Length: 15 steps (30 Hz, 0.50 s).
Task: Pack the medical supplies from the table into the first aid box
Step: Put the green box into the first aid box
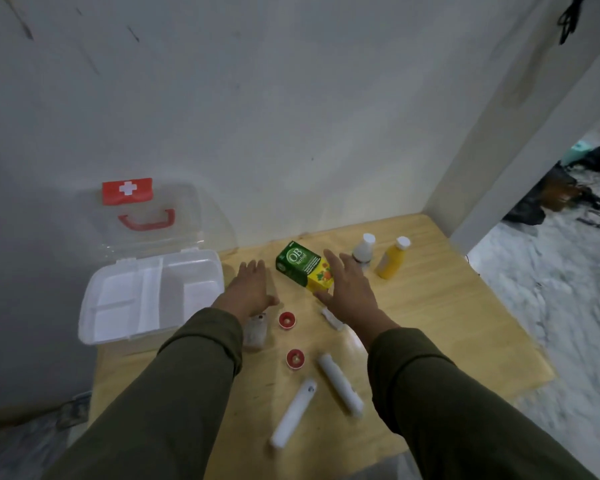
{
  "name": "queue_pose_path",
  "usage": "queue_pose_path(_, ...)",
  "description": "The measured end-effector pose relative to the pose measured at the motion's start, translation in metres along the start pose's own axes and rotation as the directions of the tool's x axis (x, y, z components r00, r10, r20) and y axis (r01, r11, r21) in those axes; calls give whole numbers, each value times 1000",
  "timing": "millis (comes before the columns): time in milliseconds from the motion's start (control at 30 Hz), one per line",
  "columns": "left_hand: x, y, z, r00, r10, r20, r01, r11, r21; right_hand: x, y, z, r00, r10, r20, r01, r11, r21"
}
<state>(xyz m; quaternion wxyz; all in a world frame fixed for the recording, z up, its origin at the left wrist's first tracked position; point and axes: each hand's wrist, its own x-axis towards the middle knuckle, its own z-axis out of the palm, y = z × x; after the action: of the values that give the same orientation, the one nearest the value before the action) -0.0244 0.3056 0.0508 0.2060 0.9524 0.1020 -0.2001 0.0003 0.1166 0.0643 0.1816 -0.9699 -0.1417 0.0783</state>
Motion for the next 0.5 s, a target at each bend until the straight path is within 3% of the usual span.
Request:
queue_pose_path(233, 38, -6, 16, 989, -146, 5, 146, 989, 22, 31, 11, 24, 996, -52, 77, 53, 999, 0)
queue_pose_path(500, 44, 7, 26, 975, -219, -18, 220, 975, 22, 49, 22, 31, 988, -54, 142, 55, 998, -9)
